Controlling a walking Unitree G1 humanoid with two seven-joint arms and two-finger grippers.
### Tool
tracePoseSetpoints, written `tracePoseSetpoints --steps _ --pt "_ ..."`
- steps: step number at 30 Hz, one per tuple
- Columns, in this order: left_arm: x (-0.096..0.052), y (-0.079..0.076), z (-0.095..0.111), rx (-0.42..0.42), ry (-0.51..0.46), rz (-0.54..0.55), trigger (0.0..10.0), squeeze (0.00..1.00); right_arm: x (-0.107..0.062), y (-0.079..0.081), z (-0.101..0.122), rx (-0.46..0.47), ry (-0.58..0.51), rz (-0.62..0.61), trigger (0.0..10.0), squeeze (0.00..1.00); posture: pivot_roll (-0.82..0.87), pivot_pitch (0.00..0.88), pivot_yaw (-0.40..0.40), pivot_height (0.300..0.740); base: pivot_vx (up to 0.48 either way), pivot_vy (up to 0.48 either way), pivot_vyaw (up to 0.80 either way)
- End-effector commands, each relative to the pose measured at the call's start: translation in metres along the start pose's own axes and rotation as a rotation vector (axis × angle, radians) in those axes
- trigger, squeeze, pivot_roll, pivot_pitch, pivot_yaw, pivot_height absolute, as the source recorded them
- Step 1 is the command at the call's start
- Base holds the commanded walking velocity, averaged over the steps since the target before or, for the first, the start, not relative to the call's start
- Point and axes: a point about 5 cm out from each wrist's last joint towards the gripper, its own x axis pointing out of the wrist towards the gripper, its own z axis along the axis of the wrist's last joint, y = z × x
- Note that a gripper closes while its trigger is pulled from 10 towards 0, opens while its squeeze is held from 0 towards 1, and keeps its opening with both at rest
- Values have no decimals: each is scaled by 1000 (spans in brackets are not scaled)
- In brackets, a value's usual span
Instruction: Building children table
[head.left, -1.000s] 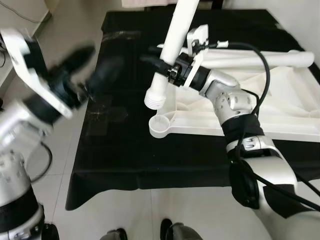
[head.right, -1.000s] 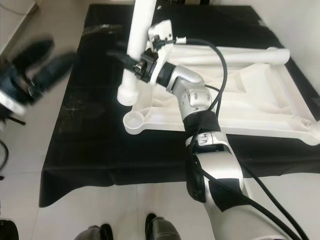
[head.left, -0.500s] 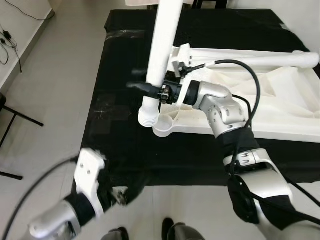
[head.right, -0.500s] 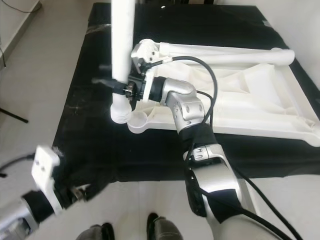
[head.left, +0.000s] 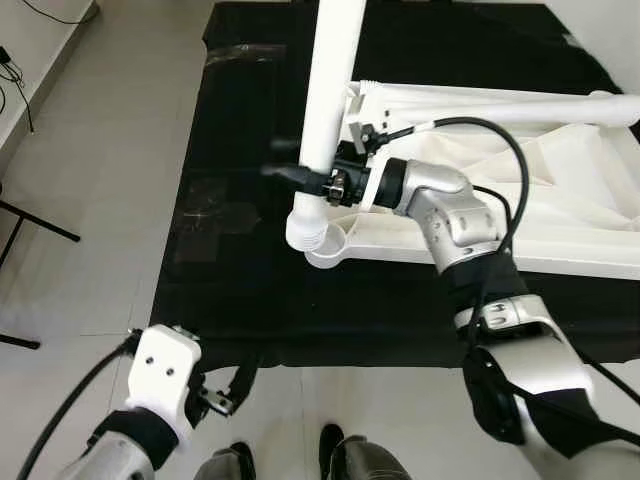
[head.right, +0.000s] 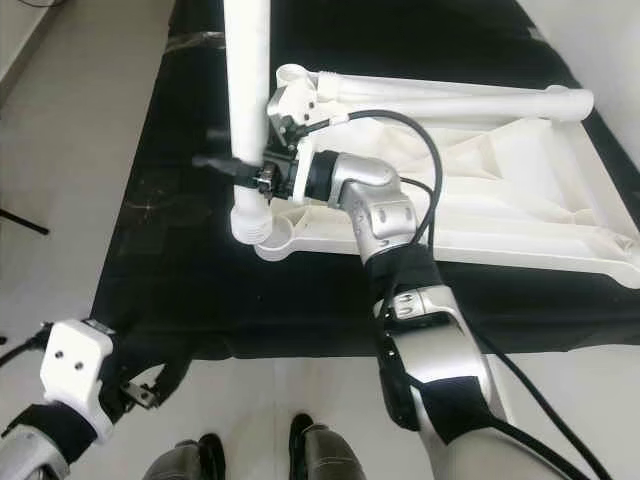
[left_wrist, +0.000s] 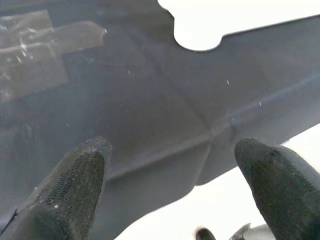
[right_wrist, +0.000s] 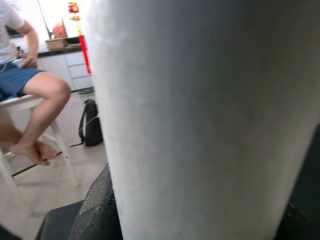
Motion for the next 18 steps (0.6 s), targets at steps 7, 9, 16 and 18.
tracePoseSetpoints --steps 7,9,16,18 --pt "-4 -7 -2 43 -18 -22 10000 0 -13 5 -10 134 -23 60 10000 0 -186 344 -70 740 0 0 0" --pt "-5 -7 -2 44 -20 -22 10000 0 -15 8 -10 148 -30 94 10000 0 -186 343 -69 740 0 0 0" --pt "-5 -8 -3 51 -28 -19 10000 0 -16 15 -13 149 -13 139 10000 0 -187 341 -68 740 0 0 0" --pt "-5 -8 -3 54 -30 -19 10000 0 -14 15 -17 137 13 119 10000 0 -186 342 -68 740 0 0 0"
